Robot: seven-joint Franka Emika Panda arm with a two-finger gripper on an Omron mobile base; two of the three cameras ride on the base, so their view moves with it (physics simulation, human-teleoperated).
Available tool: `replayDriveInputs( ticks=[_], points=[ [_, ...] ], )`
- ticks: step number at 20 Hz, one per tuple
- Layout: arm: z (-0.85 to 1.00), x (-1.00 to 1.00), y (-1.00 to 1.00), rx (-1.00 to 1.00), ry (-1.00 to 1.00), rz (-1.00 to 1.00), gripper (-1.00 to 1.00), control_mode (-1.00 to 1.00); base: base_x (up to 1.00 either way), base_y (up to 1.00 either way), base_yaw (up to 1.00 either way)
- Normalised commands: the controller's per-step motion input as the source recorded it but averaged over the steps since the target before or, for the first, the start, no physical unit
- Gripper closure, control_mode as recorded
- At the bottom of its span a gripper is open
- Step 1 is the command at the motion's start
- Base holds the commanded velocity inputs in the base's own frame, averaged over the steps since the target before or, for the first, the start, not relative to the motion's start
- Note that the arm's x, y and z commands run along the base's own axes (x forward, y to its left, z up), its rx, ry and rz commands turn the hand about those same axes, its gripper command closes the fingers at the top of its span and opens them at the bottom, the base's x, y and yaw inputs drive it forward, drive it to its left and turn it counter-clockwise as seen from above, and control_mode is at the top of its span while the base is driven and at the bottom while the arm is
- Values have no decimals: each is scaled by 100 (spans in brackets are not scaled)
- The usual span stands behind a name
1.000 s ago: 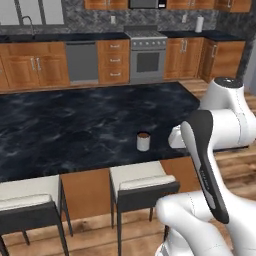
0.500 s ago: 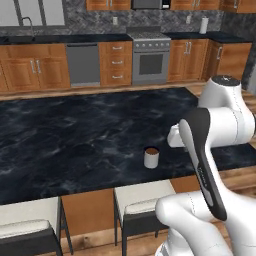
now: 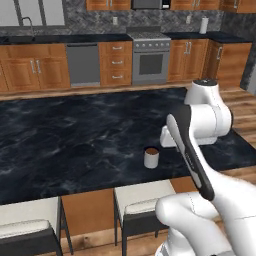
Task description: Pick up the marshmallow and place it in the cup of hot chocolate on the dining counter.
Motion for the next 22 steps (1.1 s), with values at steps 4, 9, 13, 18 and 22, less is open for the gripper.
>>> replayDriveInputs(
  ticks=[4, 9, 13, 18, 22],
  points=[
    [-39, 99, 0, 0, 14, 9, 100, -100, 0, 0, 0],
    [-39, 88, 0, 0, 10, 6, 100, -100, 0, 0, 0],
    [-42, 69, 0, 0, 6, 1, 100, -100, 0, 0, 0],
    [-36, 48, 0, 0, 2, 0, 100, -100, 0, 0, 0],
    [-32, 47, 0, 0, 2, 0, 100, -100, 0, 0, 0]
  ],
)
